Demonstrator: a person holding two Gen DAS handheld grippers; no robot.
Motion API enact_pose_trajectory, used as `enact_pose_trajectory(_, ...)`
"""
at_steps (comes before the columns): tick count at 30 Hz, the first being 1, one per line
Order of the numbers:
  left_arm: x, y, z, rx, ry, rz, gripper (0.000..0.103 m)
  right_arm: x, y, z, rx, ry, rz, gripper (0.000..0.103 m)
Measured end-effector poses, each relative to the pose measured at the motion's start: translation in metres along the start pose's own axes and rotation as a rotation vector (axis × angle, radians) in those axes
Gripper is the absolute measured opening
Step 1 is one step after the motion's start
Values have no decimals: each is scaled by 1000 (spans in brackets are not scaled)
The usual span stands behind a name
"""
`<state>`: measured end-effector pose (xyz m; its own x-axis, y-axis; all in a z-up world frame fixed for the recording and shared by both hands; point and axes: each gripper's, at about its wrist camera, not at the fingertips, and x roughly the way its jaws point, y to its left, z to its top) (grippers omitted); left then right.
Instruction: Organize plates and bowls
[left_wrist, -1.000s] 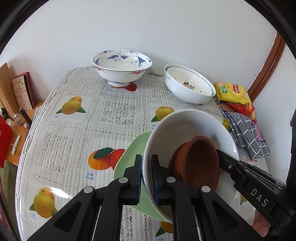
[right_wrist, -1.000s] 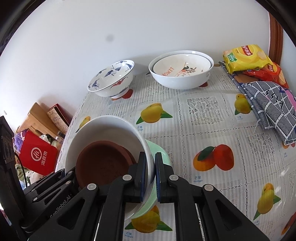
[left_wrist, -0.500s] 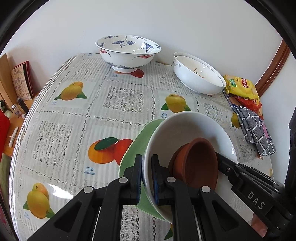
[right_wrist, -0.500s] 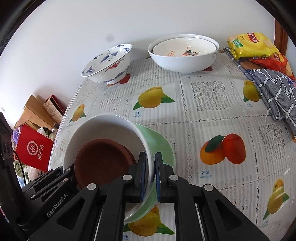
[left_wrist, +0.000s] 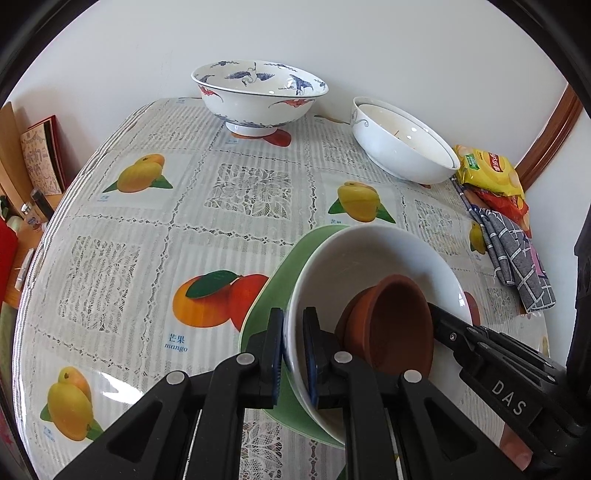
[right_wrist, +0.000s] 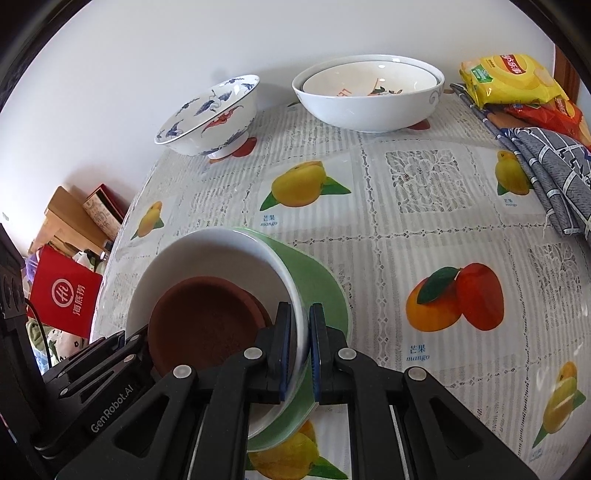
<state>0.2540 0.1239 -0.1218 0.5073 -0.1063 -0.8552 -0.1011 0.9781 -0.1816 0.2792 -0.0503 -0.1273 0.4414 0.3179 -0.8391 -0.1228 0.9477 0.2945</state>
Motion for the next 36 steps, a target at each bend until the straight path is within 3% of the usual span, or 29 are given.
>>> enact_pose_trajectory(12, -4, -2, -3, 15, 8, -3, 15, -7, 0, 1, -23, -26, -24, 14)
enact_pose_trajectory(25, -35, 0, -14, 8, -20, 0, 21, -41, 2, -13, -64, -76, -48, 17)
enact_pose_trajectory(31, -67, -7, -26, 21, -58, 10, 29, -67, 4, -31, -99, -95, -80, 23)
enact_pose_trajectory(34, -88, -15, -33, 47, -87, 6, 34, -88, 1, -42, -100, -123, -89, 31)
enact_pose_trajectory(36, -104, -24, -41, 65, -117, 8, 37, -105, -2, -51, -102, -146, -108, 41)
